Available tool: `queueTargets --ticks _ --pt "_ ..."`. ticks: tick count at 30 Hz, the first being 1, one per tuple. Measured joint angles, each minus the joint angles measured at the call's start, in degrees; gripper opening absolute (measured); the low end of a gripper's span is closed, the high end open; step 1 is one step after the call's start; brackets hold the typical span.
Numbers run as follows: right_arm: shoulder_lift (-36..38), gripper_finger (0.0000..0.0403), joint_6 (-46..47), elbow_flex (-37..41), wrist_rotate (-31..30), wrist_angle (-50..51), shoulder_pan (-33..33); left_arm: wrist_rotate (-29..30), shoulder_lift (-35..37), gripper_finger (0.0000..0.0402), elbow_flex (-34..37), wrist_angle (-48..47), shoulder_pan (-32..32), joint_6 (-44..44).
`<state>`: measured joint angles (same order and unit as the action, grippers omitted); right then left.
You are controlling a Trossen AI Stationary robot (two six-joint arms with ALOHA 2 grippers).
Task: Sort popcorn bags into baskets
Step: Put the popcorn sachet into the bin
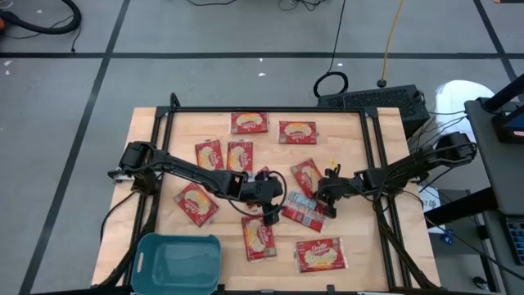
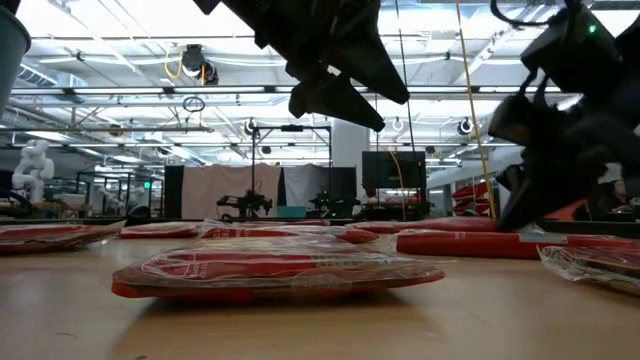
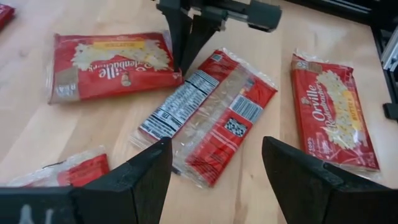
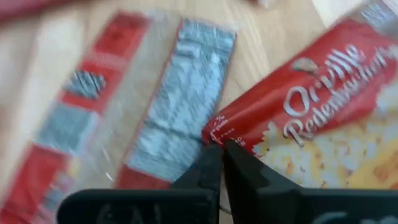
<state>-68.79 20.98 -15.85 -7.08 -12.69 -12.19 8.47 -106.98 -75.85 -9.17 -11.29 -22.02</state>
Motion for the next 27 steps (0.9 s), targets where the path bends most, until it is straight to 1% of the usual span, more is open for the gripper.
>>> queueTargets --ticks 7,12,15,18,21,23,27 --pt "0.04 0.0 7.08 -3.67 0.26 -0.58 -0.71 1.37 0.0 0.025 -0.01 0.07 -1.09 -1.01" --pt "0.04 0.0 7.98 -6.29 2.91 -0.61 -0.72 3.19 0.02 0.025 -0.02 1.55 -1.71 0.44" --pt "0.07 0.0 8.16 -7.91 5.41 -0.71 -0.73 5.33 0.02 0.0251 -0.02 3.53 -2.27 4.3" --pt "0.07 0.0 8.67 -9.36 8.0 -0.76 -0.73 8.31 0.07 0.0251 -0.04 4.75 -2.73 9.95" --pt "0.07 0.0 8.8 -10.64 11.15 -0.76 -0.72 8.59 -0.17 0.0252 -0.06 5.56 -2.61 16.06" --pt "0.07 0.0 9.25 -11.3 13.31 -0.79 -0.71 8.58 -0.44 0.026 -0.07 6.61 -2.34 19.0" --pt "0.12 0.0 11.14 -12.39 16.05 -0.78 -0.67 8.19 -2.22 0.0292 -0.21 9.96 -2.09 25.27"
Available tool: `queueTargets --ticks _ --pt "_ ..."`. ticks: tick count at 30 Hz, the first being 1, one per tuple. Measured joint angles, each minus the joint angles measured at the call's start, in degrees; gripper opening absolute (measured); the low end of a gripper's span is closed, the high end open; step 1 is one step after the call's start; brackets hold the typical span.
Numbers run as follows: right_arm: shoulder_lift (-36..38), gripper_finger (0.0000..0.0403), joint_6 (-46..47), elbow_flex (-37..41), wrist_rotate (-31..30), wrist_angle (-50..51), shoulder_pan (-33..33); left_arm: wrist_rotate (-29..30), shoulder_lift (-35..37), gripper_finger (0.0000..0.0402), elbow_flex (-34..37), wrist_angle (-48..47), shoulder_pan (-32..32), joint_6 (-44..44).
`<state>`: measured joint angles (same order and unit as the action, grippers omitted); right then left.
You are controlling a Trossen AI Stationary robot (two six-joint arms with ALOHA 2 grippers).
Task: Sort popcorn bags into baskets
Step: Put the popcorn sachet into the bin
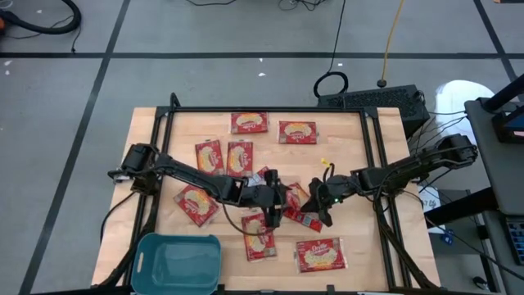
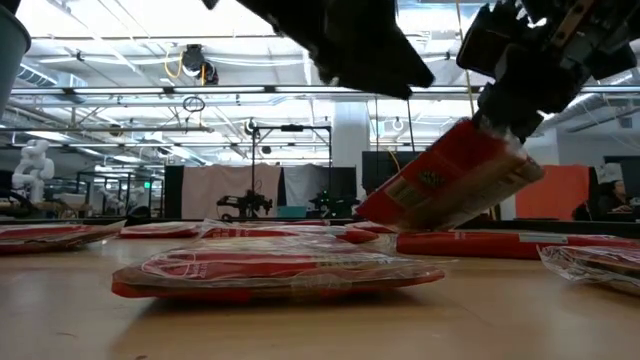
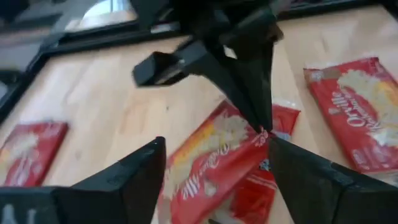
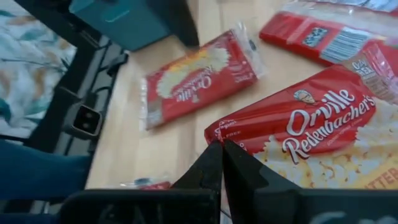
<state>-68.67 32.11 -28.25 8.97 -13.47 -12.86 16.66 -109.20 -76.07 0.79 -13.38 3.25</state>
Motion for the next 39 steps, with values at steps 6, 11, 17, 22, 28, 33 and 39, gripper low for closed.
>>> queueTargets --ticks 6,11,17,22,28,33,39 --pt "0.08 0.0 1.65 -0.46 2.86 -0.12 0.02 -2.1 -3.62 0.0324 0.13 0.45 -0.14 5.31" --pt "0.08 0.0 3.84 -0.46 4.72 -2.47 0.27 -1.94 -7.12 0.0301 0.13 3.09 0.49 5.53" --pt "0.12 0.0 6.24 -0.42 6.33 -6.88 1.54 -1.38 -8.9 0.0216 0.16 4.47 1.09 7.12" --pt "0.12 0.0 6.47 -0.42 6.08 -9.05 2.69 -3.31 -8.31 0.0095 0.19 5.2 1.57 8.02" --pt "1.03 0.0 6.49 -0.48 5.97 -9.7 3.68 -5.67 -5.81 0.0021 0.24 3.91 2.14 4.87" --pt "3.63 0.0 6.34 -0.53 4.09 -9.95 4.66 -4.41 -2.06 0.0045 0.28 0.46 2.34 4.79" --pt "7.06 0.0 4.34 -0.51 -1.46 -10.15 5.44 -4.39 2.12 0.0017 0.28 -4.9 2.66 1.64"
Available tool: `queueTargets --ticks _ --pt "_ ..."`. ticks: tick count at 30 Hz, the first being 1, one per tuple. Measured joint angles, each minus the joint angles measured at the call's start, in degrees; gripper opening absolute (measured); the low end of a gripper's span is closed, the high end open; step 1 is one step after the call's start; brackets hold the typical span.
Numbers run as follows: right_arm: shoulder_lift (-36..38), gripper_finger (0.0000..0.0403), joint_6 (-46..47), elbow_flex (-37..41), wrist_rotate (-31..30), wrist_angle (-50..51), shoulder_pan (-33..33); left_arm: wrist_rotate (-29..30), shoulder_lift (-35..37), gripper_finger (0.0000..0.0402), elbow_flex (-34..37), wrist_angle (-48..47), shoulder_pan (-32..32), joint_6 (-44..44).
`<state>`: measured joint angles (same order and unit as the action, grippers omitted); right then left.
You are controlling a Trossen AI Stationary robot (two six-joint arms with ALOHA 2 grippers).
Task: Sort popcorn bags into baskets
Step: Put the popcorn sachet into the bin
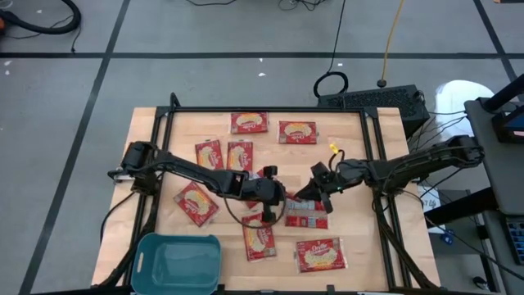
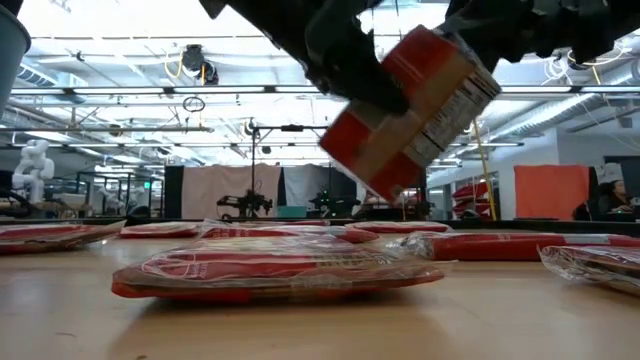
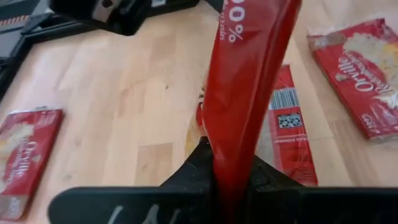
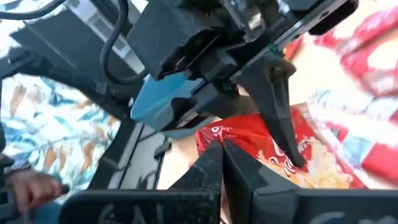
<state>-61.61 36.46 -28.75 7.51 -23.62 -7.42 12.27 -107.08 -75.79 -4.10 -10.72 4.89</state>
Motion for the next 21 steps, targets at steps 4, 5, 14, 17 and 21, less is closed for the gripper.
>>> queueTargets --ticks 4,5,14,17,21 --pt "1.74 0.0004 -0.86 0.0 -1.74 -1.17 0.72 0.3 2.23 0.0028 0.0 -1.17 -0.07 -1.4" --pt "2.39 0.001 -1.05 0.0 -3.27 -1.46 0.72 0.37 2.77 0.0032 0.0 -1.15 -0.07 -1.66" --pt "12.9 0.0098 -4.61 0.17 -18.9 -1.49 1.91 1.34 12.99 0.0017 -0.31 -10.82 -0.34 -9.89" --pt "15.83 0.012 -4.84 0.17 -23.11 -0.29 2.01 1.53 17.14 0.0018 -0.28 -13.97 -0.57 -11.31" --pt "17.24 0.0132 -4.17 0.15 -24.15 1.23 1.89 3.08 23.12 0.0028 -0.28 -18.33 -1.52 -12.23"
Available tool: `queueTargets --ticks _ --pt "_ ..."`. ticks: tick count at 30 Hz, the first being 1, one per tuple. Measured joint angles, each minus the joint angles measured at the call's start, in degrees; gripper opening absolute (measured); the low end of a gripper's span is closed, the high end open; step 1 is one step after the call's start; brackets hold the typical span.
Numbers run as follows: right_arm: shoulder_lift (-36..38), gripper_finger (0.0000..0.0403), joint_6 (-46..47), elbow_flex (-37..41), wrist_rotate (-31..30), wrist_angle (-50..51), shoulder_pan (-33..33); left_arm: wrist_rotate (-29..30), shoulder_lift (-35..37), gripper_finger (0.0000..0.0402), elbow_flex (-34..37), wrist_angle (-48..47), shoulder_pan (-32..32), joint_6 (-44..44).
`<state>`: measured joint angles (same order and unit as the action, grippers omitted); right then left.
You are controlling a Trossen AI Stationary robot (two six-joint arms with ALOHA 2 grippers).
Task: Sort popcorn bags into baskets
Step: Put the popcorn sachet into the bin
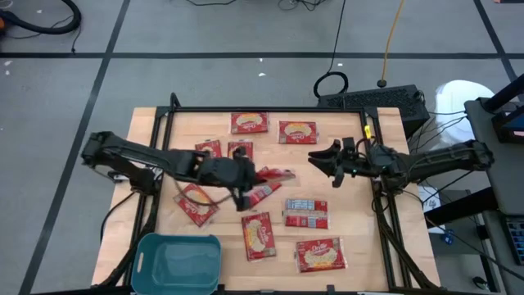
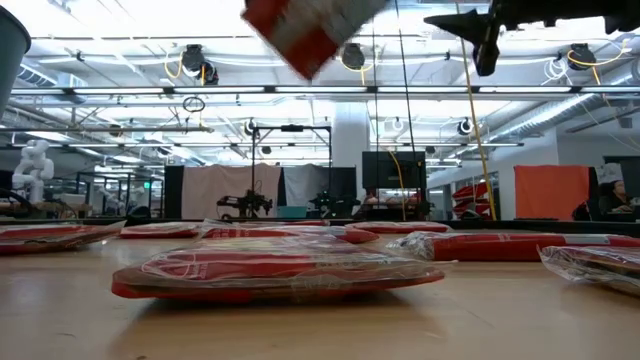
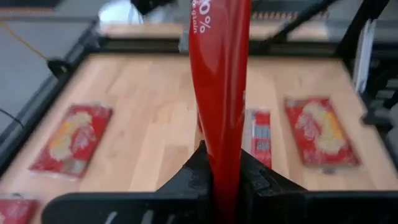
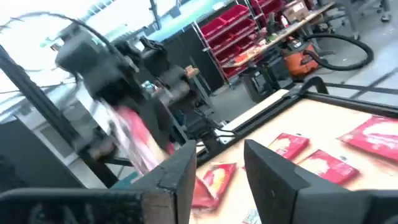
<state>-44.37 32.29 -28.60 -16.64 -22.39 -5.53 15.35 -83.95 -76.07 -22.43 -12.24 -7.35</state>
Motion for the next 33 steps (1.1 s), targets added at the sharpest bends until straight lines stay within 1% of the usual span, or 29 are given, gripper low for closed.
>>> queueTargets --ticks 2,7,11,13,16,19,22,24,26,28,30,33 --pt "-0.32 0.0134 2.0 0.0 -0.07 0.89 -0.01 1.22 3.2 0.0027 0.01 -2.81 -0.86 -1.12" --pt "-1.32 0.0134 8.75 0.0 0.18 5.12 -0.11 2.65 10.36 0.0018 0.02 -5.78 -2.96 -4.42" --pt "-2.74 0.0134 11.63 0.0 0.2 4.8 -0.2 3.04 14.44 0.0026 0.02 -5.92 -4.83 -6.24" --pt "-3.26 0.0134 12.52 0.0 0.5 3.7 -0.16 3.17 16.26 0.003 0.02 -4.74 -5.72 -5.59" --pt "-3.71 0.0134 12.54 -0.02 5.6 0.33 -0.16 3.36 18.8 0.0027 0.02 -3.88 -7.08 -2.56" --pt "-5.0 0.0135 16.24 -1.76 6.44 -0.49 -0.91 3.29 21.44 0.0019 0.02 -5.82 -7.89 -1.5" --pt "-7.42 0.0135 15.33 -7.44 6.2 2.96 -1.95 3.23 24.15 0.002 0.04 -8.71 -8.28 -1.18" --pt "-9.51 0.0135 13.87 -12.93 6.04 8.77 -2.36 3.37 25.51 0.0027 0.07 -9.8 -8.34 0.34" --pt "-12.67 0.0135 13.06 -18.64 4.24 13.9 -2.5 3.3 27.11 0.0032 0.09 -10.89 -7.85 1.85" --pt "-15.88 0.0135 12.6 -23.85 2.05 16.82 -2.46 3.17 28.88 0.0031 0.11 -12.38 -7.13 1.27" --pt "-19.41 0.0135 11.22 -29.02 0.16 17.19 -2.46 3.24 31.02 0.0026 0.11 -14.84 -6.57 -1.74" --pt "-24.68 0.0135 10.02 -36.1 -1.37 17.11 -2.43 3.34 33.54 0.0019 0.11 -20.44 -6.37 -9.29"
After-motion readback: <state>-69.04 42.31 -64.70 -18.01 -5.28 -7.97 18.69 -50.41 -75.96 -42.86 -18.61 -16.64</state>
